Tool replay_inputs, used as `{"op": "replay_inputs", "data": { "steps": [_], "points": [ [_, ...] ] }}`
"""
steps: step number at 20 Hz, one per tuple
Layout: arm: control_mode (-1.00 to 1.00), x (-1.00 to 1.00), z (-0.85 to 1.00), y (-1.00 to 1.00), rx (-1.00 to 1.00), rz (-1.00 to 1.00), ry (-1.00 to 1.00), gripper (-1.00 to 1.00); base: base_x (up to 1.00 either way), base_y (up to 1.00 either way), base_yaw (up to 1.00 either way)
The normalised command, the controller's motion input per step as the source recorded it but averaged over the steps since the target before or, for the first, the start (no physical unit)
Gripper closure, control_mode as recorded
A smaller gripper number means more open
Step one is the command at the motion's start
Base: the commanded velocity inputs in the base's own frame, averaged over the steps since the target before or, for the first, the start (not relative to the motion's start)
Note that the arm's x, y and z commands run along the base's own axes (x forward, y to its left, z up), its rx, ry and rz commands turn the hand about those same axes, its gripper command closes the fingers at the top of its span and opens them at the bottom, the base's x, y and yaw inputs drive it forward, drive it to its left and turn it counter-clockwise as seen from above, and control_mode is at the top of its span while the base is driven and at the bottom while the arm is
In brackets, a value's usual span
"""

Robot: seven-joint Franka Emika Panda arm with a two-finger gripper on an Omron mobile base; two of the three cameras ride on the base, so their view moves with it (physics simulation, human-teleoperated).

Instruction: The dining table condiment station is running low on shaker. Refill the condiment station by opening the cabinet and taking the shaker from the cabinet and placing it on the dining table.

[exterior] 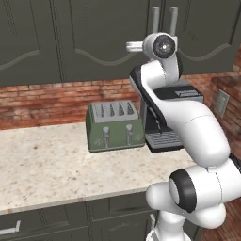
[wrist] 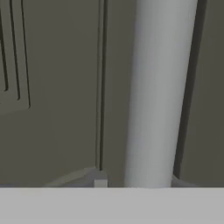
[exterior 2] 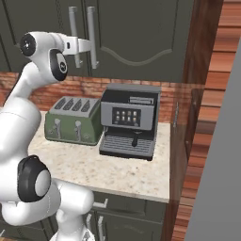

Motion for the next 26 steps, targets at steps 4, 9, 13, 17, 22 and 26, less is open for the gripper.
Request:
{"op": "replay_inputs", "data": {
  "steps": [4,9,13,17,22,26],
  "points": [
    [-1.0,-0.09,-0.04,0.3,0.0,0.1,0.12,1.0,0.0,0.0,0.0],
    [-1.0,-0.54,-0.01,0.67,0.0,0.11,0.08,1.0,0.0,0.0,0.0],
    [-1.0,-0.96,-0.03,0.79,0.0,0.08,0.0,1.0,0.0,0.0,0.0],
    [-1.0,-1.0,0.0,0.97,0.0,0.0,0.0,1.0,0.0,0.0,0.0],
    [-1.0,-0.95,0.0,1.0,0.0,-0.03,0.0,1.0,0.0,0.0,0.0],
    [-1.0,-0.93,-0.04,0.98,0.0,0.0,0.0,1.0,0.0,0.0,0.0]
  ]
}}
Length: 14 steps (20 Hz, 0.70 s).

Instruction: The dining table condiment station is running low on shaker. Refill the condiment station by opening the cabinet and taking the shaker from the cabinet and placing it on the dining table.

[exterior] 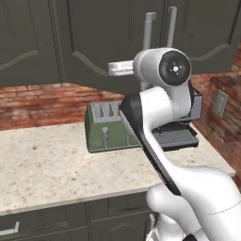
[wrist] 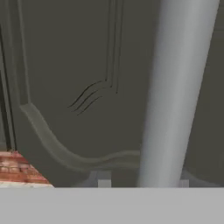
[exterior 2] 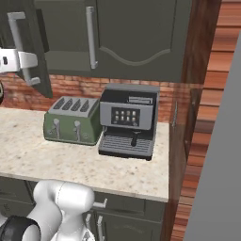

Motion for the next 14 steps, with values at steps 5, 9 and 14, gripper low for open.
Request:
{"op": "replay_inputs", "data": {
  "steps": [5,9,14],
  "points": [
    [-1.0,-0.76,-0.08,0.31,0.07,0.0,0.0,-1.0,0.0,0.0,0.0],
    [-1.0,-0.24,0.26,-0.86,0.24,0.0,0.0,-1.0,0.0,0.0,0.0],
    [-1.0,-0.23,0.32,-1.0,0.34,0.0,0.02,-1.0,0.0,0.0,0.0]
  ]
}}
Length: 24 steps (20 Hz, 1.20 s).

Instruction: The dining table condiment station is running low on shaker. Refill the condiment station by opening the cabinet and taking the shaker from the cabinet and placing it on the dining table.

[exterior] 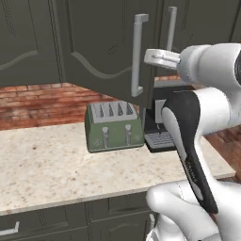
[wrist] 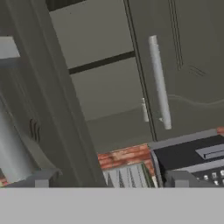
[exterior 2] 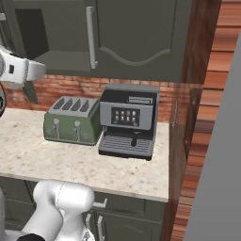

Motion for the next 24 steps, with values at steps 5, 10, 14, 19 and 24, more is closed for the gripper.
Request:
{"op": "replay_inputs", "data": {
  "steps": [5,10,14,19,24],
  "points": [
    [-1.0,0.24,0.03,-0.72,0.31,0.02,0.16,-1.0,0.0,0.0,0.0],
    [-1.0,0.69,-0.38,-0.12,0.31,0.17,0.12,-1.0,0.0,0.0,0.0],
    [-1.0,0.59,-0.4,0.0,0.3,0.16,0.11,-1.0,0.0,0.0,0.0],
    [-1.0,0.68,-0.36,0.09,0.25,0.1,0.13,-1.0,0.0,0.0,0.0],
    [-1.0,0.53,-0.23,0.43,0.16,0.08,0.08,-1.0,0.0,0.0,0.0]
  ]
}}
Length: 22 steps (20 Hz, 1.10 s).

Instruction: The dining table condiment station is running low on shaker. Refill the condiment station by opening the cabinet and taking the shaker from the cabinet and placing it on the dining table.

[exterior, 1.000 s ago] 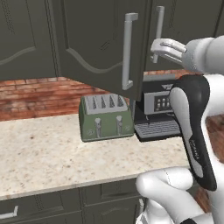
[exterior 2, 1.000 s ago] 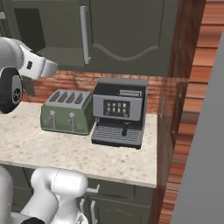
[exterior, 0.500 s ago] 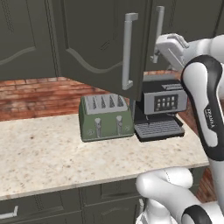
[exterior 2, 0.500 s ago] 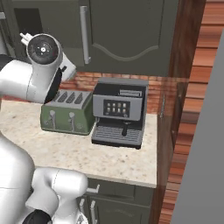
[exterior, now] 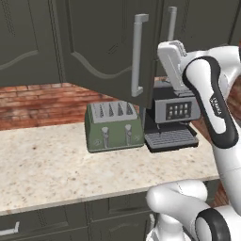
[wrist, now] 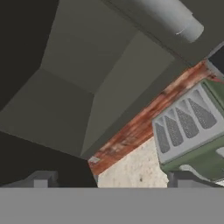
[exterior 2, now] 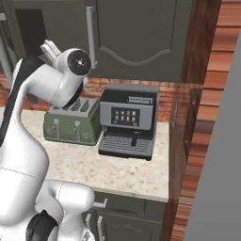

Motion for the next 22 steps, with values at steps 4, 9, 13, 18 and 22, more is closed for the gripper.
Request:
{"op": "replay_inputs", "data": {
  "steps": [4,9,13,18,22],
  "points": [
    [-1.0,-0.03,-0.12,0.73,0.01,0.09,0.02,-1.0,0.0,0.0,0.0],
    [-1.0,-0.58,-0.07,0.84,0.0,0.17,0.0,-1.0,0.0,0.0,0.0],
    [-1.0,-0.95,0.0,0.99,-0.06,0.19,-0.07,-1.0,0.0,0.0,0.0],
    [-1.0,-0.97,0.0,0.99,-0.13,0.15,-0.22,-1.0,0.0,0.0,0.0],
    [-1.0,-0.28,0.0,1.0,-0.14,0.03,-0.18,-1.0,0.0,0.0,0.0]
  ]
}}
